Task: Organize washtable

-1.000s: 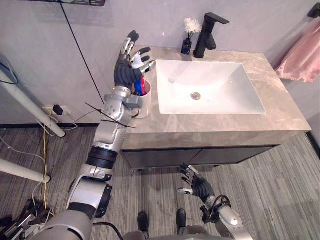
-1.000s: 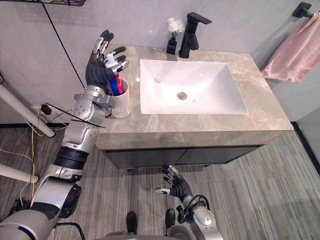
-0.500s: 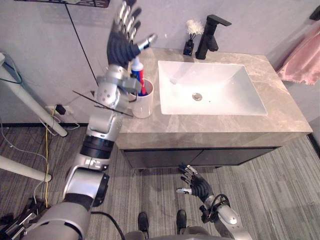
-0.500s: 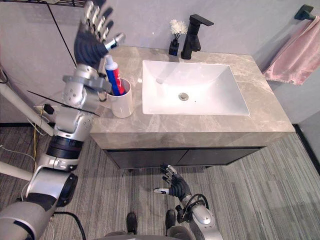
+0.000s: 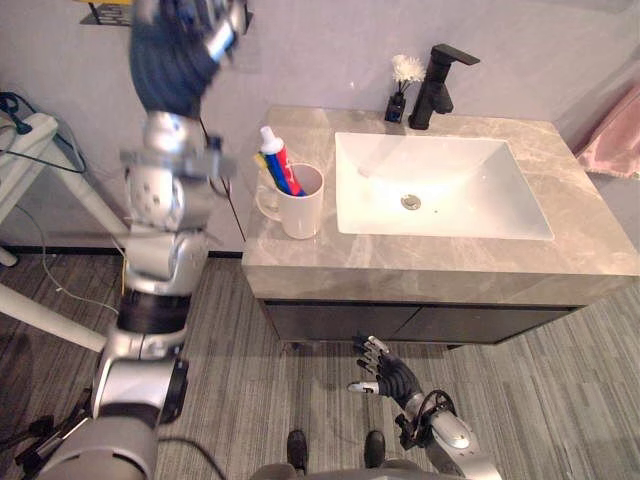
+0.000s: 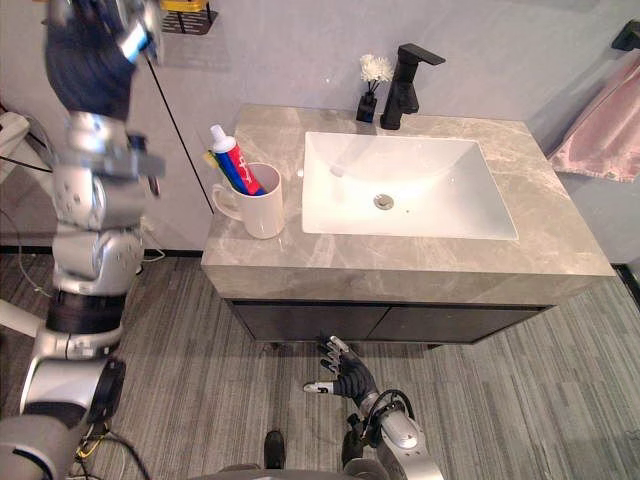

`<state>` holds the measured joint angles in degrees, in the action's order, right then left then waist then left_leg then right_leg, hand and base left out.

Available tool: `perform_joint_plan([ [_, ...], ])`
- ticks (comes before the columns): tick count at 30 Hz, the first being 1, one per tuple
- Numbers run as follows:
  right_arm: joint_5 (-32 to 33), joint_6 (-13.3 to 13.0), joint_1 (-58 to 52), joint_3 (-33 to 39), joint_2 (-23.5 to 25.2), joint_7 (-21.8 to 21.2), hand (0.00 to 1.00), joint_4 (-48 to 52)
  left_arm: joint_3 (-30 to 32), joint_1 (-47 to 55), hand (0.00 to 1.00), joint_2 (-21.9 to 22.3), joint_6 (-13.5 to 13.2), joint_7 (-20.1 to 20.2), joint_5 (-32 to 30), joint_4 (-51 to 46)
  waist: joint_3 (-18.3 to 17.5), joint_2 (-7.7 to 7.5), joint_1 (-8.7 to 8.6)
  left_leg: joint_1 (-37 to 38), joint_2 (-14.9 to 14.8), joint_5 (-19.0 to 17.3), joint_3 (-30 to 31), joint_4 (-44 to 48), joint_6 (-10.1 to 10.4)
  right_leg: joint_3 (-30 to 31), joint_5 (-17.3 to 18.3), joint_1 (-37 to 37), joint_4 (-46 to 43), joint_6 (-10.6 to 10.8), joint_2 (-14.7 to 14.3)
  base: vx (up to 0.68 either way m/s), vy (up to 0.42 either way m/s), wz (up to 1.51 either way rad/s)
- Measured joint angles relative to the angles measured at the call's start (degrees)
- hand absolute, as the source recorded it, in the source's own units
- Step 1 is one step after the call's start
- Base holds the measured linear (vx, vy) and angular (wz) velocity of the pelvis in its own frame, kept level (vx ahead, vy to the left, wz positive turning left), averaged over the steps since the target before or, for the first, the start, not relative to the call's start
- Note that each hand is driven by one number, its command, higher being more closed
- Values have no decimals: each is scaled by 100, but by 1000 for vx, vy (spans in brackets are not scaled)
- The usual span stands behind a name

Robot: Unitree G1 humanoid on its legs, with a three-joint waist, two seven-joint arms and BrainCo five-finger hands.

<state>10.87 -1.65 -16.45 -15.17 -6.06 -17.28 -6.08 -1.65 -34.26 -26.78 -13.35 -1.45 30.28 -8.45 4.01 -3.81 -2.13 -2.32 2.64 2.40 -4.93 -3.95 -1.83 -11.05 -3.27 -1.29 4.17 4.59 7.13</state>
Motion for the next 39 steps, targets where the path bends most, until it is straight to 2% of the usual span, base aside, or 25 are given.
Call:
perform_joint_plan([
  [6, -29, 1, -121, 175, 2, -35, 0, 0, 51, 2011, 100, 734, 283, 528, 8, -787, -9, 58, 143, 33, 5, 4, 50, -13, -6, -64, 77, -2, -113, -37, 17, -25, 2, 4],
  [11, -76, 1, -146, 171, 3, -37, 0, 0, -440, 2874, 100, 1082, 480, 791, 6, -905, -68, 164, 164, 42, 33, -6, 115, -31, 14, -150, 143, -19, -204, -2, 63, -17, 11, 11],
  [14, -77, 1, -146, 174, -1, -36, 0, 1, -690, 3087, 100, 1085, 602, 993, -10, -905, -133, 206, 159, 42, 39, -1, 94, -65, 8, -135, 143, -60, -214, 0, 75, 7, 8, -4],
  [22, -78, 2, -118, 168, -99, -14, 0, 4, -1198, 3007, 100, 1089, 703, 1139, -299, -573, -131, 194, 141, -117, 35, 39, 70, -101, -30, -117, 111, -210, -210, 45, 71, 20, -2, -1],
  [27, -78, 2, -80, 167, -110, 13, 0, 33, -1498, 2703, 100, 1082, 817, 1107, -529, 11, -84, 88, 134, -221, 19, 32, -12, -39, -30, 28, 102, -313, -188, 50, 72, 45, -7, -8],
  [30, -77, 3, -63, 177, -111, 26, 0, 105, -1563, 2414, 100, 1074, 841, 1038, -677, 235, -52, -2, 141, -318, -10, 20, -61, -3, -24, 67, 89, -410, -188, 33, 69, 20, -9, -6],
  [39, -77, 5, -79, 254, -110, 90, 0, 119, -1526, 2307, 100, 1070, 879, 995, -974, 807, 52, -85, 134, -399, -91, -57, -169, 95, 12, 204, 56, -505, -185, -15, -9, 3, -10, -8],
])
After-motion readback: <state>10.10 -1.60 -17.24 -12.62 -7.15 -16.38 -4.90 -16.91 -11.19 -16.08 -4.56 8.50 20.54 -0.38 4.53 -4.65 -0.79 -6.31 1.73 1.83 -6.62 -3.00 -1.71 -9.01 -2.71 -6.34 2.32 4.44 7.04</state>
